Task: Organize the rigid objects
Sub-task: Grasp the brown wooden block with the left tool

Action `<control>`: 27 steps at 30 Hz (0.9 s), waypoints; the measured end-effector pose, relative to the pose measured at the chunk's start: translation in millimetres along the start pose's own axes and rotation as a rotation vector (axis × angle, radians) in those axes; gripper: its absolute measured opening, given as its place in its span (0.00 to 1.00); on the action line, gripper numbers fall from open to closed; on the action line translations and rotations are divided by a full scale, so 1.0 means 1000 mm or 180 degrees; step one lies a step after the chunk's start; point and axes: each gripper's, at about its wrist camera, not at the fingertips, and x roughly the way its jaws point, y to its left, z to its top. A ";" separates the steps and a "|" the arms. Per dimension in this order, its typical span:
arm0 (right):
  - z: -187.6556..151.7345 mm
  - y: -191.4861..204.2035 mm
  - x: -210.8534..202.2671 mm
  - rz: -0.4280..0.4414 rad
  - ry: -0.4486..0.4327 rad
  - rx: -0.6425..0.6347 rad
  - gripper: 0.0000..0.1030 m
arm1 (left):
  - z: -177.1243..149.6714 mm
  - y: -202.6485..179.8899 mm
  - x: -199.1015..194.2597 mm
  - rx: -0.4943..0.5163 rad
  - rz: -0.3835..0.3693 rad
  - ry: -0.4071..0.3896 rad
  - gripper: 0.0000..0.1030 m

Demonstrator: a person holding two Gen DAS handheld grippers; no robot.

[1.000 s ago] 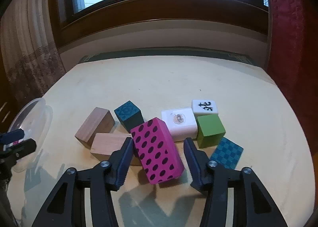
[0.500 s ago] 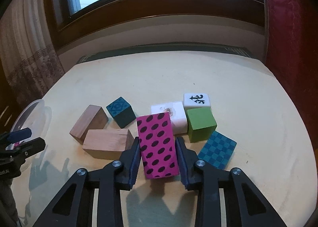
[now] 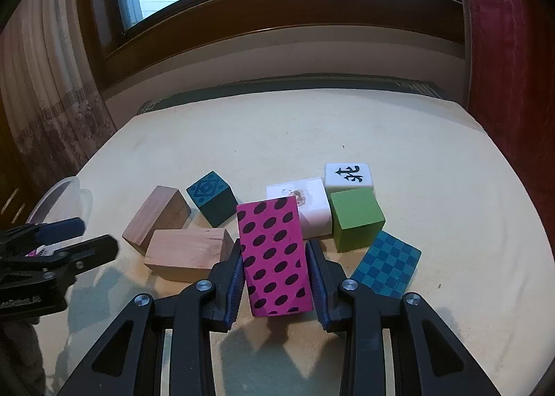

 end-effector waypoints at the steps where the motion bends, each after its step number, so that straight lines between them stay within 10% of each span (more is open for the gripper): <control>1: 0.000 -0.001 0.000 0.0004 -0.0003 0.0010 0.35 | 0.002 -0.002 0.003 0.0005 -0.0018 0.0009 0.75; 27: -0.003 -0.006 -0.002 0.0093 -0.0021 0.0077 0.34 | 0.032 -0.016 0.047 0.0116 -0.0006 0.0135 0.75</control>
